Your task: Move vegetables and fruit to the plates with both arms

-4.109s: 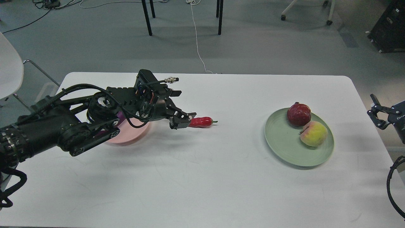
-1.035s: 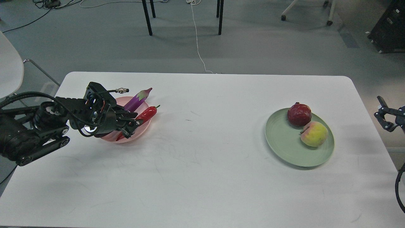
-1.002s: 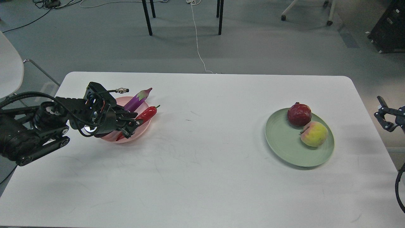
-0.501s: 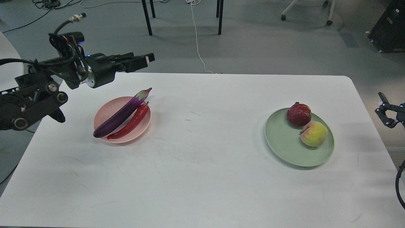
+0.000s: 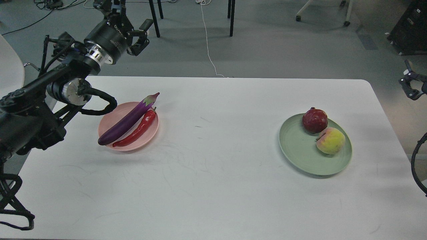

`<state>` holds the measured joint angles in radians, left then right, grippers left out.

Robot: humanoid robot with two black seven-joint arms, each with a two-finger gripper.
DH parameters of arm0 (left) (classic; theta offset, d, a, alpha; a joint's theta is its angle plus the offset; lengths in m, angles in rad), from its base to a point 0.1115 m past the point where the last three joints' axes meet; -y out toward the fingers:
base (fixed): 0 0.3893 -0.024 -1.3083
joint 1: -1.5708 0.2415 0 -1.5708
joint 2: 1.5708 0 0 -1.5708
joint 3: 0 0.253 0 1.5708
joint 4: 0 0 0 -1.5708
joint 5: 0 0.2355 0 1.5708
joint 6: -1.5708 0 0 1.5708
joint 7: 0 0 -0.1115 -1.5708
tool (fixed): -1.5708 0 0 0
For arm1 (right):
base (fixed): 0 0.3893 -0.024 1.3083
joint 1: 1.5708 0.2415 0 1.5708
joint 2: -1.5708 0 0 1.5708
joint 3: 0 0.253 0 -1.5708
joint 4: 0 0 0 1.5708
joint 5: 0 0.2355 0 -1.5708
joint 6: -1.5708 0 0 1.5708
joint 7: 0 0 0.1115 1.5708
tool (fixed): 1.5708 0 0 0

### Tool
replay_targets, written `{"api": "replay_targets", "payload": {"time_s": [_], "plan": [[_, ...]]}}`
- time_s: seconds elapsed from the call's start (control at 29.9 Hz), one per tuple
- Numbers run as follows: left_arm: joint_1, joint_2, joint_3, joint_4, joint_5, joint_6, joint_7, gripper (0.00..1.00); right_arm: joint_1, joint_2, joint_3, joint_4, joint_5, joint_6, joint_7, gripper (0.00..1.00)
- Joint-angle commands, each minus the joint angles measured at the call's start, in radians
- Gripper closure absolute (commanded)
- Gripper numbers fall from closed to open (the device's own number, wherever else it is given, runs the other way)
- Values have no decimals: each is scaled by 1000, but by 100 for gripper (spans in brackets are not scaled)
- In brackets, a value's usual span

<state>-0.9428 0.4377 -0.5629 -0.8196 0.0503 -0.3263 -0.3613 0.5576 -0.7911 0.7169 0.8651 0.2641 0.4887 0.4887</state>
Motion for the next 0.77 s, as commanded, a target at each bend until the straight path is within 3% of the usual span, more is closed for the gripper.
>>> {"api": "replay_targets", "payload": {"time_s": [0.0,0.13,0.3,0.4,0.73], "plan": [[27,-71,-101,167,-73,-160,8,1,50,61,1,-35,4,0,0,2],[35,-109,-134,263,-141,-162,12,1,102,185,18,-112,12,0,0,3],[51,-131,-134,272,-220,-162,45,1,146,307,35,-237,12,0,0,2],[67,-148,-132,272,-221,-162,42,1,169,384,24,-334,9,0,-7,2],[85,-146,-127,270,-218,-162,33,1,170,395,-7,-339,-2,0,-18,1]]}}
